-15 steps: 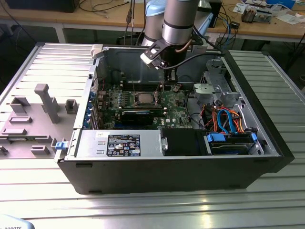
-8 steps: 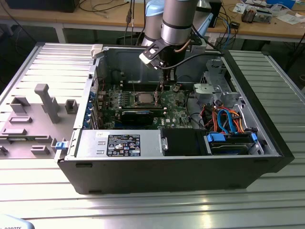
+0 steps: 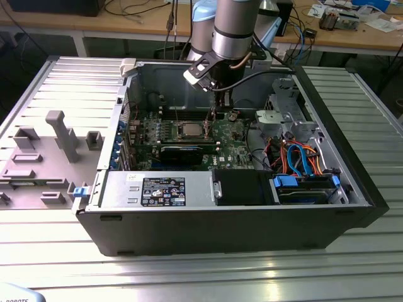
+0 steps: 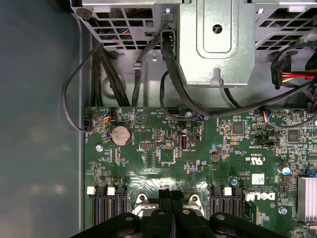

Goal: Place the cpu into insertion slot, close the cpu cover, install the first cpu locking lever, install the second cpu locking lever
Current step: 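Close the cpu cover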

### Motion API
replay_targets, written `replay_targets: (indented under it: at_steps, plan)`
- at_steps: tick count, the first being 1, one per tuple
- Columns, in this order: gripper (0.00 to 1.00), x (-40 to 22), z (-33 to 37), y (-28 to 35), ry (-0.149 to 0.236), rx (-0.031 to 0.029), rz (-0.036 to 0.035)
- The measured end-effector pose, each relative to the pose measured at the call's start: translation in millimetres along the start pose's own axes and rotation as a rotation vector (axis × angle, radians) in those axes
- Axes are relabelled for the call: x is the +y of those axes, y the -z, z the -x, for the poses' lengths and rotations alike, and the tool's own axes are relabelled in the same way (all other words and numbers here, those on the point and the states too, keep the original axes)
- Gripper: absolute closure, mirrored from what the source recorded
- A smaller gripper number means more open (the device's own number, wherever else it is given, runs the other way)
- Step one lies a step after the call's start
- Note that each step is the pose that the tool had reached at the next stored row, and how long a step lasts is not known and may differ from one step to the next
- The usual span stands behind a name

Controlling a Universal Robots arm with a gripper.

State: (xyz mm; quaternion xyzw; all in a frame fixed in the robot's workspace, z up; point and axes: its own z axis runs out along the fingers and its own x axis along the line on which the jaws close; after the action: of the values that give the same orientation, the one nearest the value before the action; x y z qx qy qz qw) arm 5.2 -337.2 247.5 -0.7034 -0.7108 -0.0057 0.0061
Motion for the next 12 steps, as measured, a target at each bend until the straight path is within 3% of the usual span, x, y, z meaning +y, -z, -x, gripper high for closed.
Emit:
replay_targets:
  at_steps: [12]
  plan:
    - [0.89,-2.9,0.0,-0.8,0.000,0.0000,0.0000]
